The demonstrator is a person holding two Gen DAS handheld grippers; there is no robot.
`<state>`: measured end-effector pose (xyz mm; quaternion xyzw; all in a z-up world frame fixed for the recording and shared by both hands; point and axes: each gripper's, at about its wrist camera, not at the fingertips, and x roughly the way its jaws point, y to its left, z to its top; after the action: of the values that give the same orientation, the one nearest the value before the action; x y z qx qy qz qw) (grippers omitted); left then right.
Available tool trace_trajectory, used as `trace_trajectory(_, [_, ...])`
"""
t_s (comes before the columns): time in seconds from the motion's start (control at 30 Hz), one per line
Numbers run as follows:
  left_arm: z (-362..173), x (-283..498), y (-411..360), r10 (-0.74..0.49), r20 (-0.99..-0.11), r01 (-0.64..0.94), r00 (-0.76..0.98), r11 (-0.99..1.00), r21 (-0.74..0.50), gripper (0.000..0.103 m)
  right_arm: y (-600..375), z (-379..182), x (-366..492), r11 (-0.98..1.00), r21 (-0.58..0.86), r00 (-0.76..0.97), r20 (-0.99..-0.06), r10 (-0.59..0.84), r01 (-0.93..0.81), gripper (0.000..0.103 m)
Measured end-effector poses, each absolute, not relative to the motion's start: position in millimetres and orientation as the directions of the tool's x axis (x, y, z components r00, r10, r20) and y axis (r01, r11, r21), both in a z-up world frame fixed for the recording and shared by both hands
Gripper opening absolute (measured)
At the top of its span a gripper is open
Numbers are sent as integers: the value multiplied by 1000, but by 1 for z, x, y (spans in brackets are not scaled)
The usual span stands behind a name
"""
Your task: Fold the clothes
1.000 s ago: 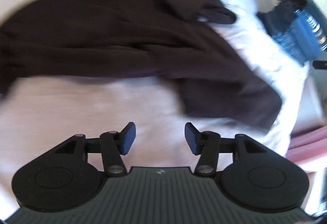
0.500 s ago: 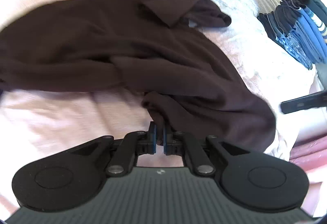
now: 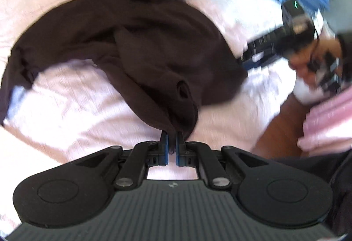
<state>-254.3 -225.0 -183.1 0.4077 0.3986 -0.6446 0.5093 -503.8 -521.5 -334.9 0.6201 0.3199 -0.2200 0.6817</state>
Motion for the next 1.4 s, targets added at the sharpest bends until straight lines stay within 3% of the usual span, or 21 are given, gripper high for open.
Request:
trace_trajectory(0.17, [-192,-226,-213,-334,-931,989,-145,-36,-141,9,-508,-339,-500,163,688,680,-725,109,707,55])
trace_trajectory(0.33, [-196,-189,-201,-371,-916,976,-154,84,-199,28,-508,-341,-487,187,696,691,-716,98,694,54])
trace_trajectory(0.4, [-200,-178,-201,-377,-912,965,-162,133,-227,33,-509,-339,-484,210,675,668,-736,111,708,6])
trace_trajectory(0.5, [-211,-165,-207,-399,-894,934,-204,196,-300,39,-514,-313,-496,283,615,619,-781,89,736,6])
trace_trajectory(0.63, [-241,-170,-230,-373,-888,902,-267,227,-367,39,-523,-268,-535,390,462,502,-865,0,796,5])
trace_trajectory(0.67, [-250,-174,-236,-354,-893,901,-277,228,-370,36,-526,-259,-547,399,422,471,-882,-29,814,5])
trace_trajectory(0.73, [-268,-183,-250,-315,-902,898,-297,229,-375,5,-531,-245,-566,410,349,414,-907,-79,843,5])
trace_trajectory(0.77, [-268,-185,-251,-311,-905,905,-290,220,-365,2,-532,-240,-573,415,316,387,-917,-99,853,5])
trace_trajectory(1.07, [-171,-156,-158,-295,-944,949,-148,226,-219,2,-524,-212,-565,573,229,334,-939,-84,787,5])
trace_trajectory(1.27, [-204,-160,-131,-151,-982,942,-116,297,-157,3,-493,-251,-540,612,262,297,-954,47,746,5])
trace_trajectory(1.4, [-214,-165,-130,-73,-994,951,-86,291,-103,13,-494,-273,-545,545,277,270,-958,94,791,6])
